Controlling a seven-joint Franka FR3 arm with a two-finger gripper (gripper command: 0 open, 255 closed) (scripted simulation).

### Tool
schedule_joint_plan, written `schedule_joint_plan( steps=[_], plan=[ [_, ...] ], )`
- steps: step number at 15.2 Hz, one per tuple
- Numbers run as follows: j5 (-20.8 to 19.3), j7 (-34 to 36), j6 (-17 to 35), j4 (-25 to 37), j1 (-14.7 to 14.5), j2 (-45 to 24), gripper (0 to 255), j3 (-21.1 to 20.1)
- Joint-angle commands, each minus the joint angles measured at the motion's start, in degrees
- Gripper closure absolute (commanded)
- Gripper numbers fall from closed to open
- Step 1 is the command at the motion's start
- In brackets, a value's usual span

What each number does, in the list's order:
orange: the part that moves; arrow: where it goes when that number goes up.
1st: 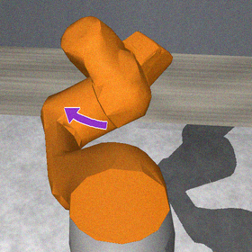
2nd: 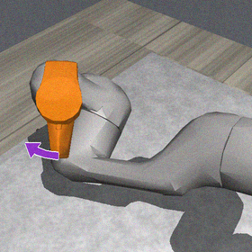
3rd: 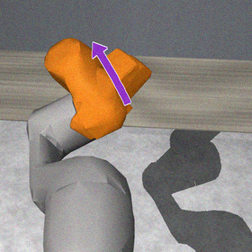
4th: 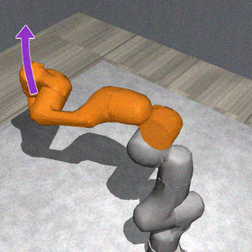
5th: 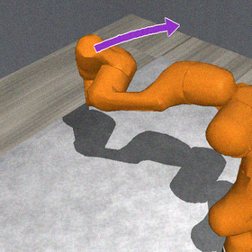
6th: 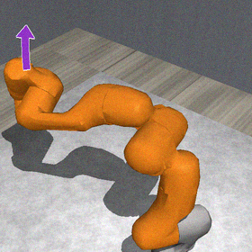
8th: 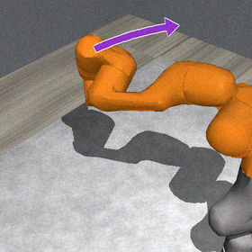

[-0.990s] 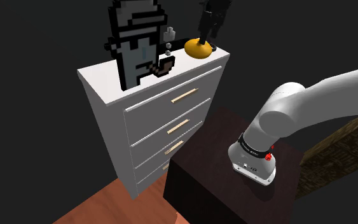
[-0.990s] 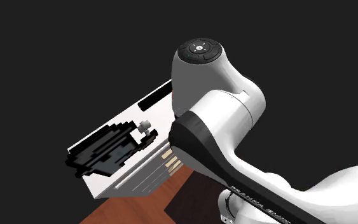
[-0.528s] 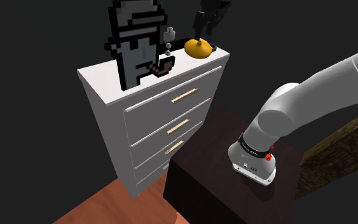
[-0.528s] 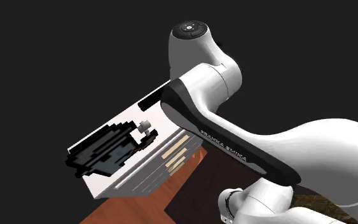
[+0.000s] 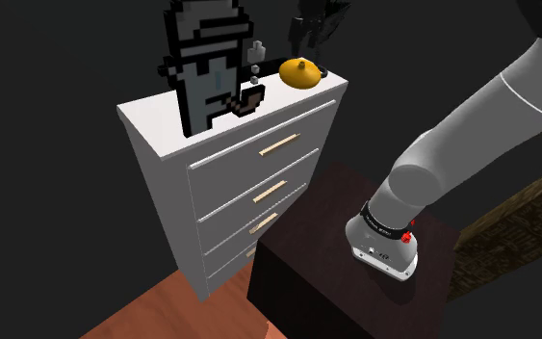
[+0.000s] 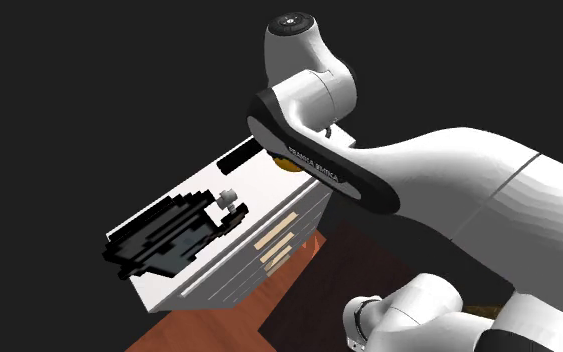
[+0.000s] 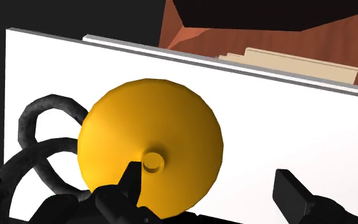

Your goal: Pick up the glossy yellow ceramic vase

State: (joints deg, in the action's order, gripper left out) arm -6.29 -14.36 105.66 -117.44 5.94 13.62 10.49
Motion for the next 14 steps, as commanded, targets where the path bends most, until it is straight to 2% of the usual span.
schedule_joint_plan(
  steps=[1,4,13,14],
  plan=[
    [-0.1,-1.3,0.9,3.7,0.6,-4.5,0,1.2],
    [0.0,-2.7,1.6,8.0,1.5,-9.2,0,2.4],
    [0.0,-2.4,7.4,2.9,1.6,-10.0,0,2.5],
    [0.0,-2.4,7.3,3.0,1.6,-10.0,255,2.5]
  ],
)
